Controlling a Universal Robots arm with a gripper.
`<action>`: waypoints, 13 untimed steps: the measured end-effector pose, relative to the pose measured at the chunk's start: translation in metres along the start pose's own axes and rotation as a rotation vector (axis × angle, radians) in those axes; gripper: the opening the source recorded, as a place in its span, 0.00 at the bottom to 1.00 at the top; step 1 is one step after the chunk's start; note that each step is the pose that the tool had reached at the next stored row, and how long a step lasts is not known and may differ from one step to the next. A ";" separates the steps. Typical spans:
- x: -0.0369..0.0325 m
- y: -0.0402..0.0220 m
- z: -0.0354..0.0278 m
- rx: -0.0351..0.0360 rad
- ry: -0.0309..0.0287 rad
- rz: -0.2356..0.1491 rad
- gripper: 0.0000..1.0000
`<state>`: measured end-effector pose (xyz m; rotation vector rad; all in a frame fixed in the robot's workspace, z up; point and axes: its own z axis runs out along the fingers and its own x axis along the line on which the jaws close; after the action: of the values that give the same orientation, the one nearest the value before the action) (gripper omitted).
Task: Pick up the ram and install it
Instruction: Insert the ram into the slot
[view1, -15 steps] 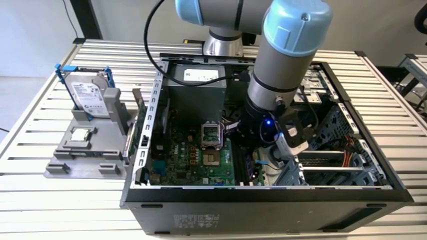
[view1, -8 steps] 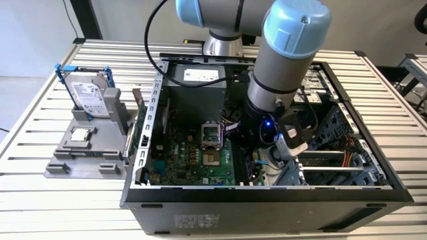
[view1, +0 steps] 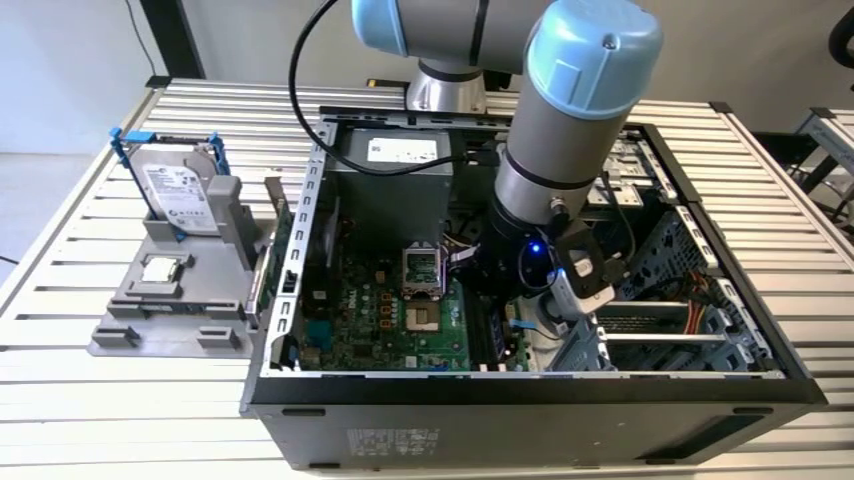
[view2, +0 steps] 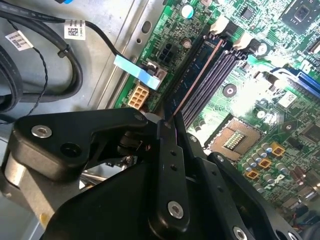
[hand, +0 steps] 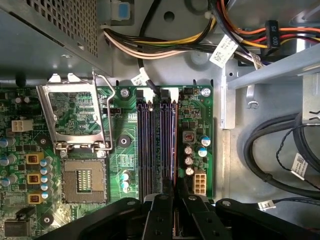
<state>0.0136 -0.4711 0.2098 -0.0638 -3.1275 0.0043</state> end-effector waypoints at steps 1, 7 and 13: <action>0.0000 0.0000 0.0000 0.0001 0.0006 0.000 0.00; 0.0001 0.0000 0.0000 0.0002 0.0046 0.000 0.00; 0.0000 0.0000 0.0000 0.0004 0.0081 0.000 1.00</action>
<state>0.0135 -0.4711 0.2099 -0.0637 -3.1195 0.0047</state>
